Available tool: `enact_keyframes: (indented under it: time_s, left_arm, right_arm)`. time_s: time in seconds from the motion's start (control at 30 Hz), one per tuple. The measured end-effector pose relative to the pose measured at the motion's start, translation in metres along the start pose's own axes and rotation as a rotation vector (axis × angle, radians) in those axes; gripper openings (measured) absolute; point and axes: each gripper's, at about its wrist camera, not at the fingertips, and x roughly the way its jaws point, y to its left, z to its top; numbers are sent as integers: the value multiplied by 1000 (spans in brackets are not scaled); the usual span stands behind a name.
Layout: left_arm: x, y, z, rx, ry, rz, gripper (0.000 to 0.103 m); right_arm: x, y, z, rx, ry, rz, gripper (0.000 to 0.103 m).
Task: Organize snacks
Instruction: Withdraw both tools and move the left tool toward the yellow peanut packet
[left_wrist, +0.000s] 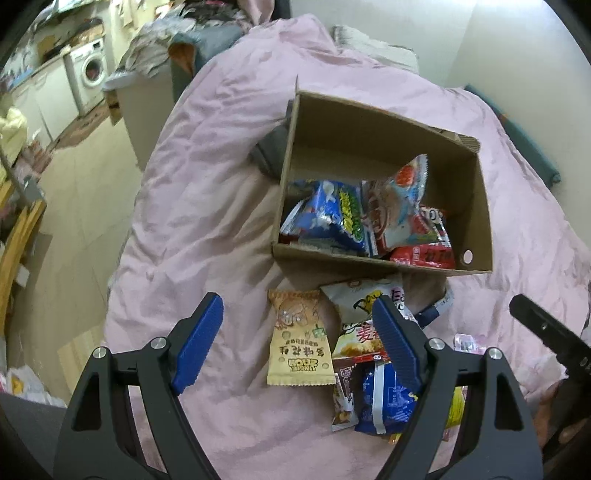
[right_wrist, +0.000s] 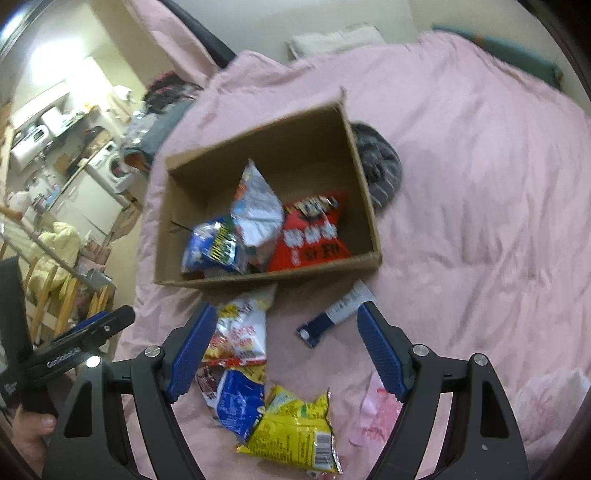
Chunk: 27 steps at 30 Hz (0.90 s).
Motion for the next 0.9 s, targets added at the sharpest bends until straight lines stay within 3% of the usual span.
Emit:
enact_keyframes:
  time_s: [0.2, 0.5, 0.7, 0.83, 0.9]
  left_arm:
    - [24, -7, -10, 3, 111, -55, 80]
    - [96, 14, -14, -98, 328, 1, 80]
    - [122, 14, -9, -117, 349, 13, 79]
    - [135, 12, -9, -100, 364, 23, 72]
    - [136, 9, -12, -76, 367, 40, 62]
  right_arm:
    - [19, -18, -6, 78, 88, -6, 81]
    - [19, -31, -12, 74, 116, -24, 81]
    - [16, -33, -11, 91, 111, -9, 81]
    - [20, -32, -12, 89, 122, -11, 81]
    - [21, -32, -12, 87, 128, -11, 81]
